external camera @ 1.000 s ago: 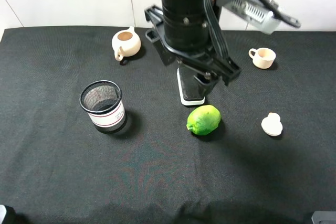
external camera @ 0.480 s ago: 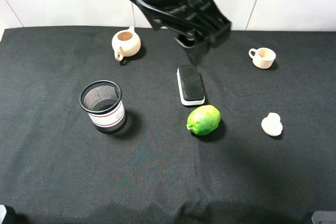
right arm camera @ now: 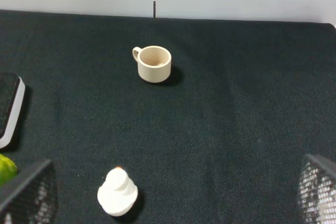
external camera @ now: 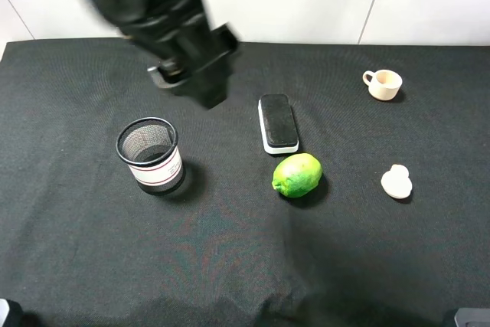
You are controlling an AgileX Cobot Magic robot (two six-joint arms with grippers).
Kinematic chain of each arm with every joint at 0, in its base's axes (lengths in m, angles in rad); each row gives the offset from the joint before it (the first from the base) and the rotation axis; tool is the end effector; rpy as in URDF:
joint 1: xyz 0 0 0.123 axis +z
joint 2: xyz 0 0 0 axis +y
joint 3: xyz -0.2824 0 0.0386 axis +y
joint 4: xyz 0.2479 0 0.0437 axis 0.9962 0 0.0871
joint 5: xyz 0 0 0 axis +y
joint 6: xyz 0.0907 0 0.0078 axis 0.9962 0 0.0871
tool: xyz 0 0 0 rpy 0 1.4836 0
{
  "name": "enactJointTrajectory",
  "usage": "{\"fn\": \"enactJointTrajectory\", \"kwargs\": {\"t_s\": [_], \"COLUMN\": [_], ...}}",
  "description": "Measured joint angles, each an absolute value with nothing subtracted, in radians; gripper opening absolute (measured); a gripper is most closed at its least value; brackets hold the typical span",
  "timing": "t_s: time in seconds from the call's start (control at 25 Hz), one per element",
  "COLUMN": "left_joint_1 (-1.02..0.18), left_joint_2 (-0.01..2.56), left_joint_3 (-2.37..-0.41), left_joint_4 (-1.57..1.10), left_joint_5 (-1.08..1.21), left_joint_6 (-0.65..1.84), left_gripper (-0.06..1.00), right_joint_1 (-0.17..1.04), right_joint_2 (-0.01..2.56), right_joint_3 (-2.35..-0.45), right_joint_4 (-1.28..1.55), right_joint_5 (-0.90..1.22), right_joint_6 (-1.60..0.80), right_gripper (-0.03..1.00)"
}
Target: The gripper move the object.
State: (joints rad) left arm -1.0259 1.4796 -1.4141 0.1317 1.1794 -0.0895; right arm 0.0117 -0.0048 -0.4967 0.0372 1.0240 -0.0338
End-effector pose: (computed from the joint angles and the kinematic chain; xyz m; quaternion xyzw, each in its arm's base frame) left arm 0.1646 -0.2503 0.3524 0.4515 0.8661 -0.0534 0.2079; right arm -0.0038 0.0029 0.2793 -0.0196 0.8427 0.0127 0.5378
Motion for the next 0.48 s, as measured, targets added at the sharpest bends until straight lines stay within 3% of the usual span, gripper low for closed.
{"fn": "enactJointTrajectory", "kwargs": {"t_s": [0.48], "left_joint_1": [-1.026], "left_joint_2": [1.207], "left_joint_3": [-1.193], "left_joint_4": [0.131], "left_joint_5": [1.181], "left_joint_6": [-0.045], "left_gripper": [0.86], "right_joint_1": [0.012], "right_joint_2": [-0.005], "right_joint_3": [-0.497], "right_joint_4": [0.037], "right_joint_5": [1.024], "right_joint_6": [-0.034], "right_gripper": [0.69]}}
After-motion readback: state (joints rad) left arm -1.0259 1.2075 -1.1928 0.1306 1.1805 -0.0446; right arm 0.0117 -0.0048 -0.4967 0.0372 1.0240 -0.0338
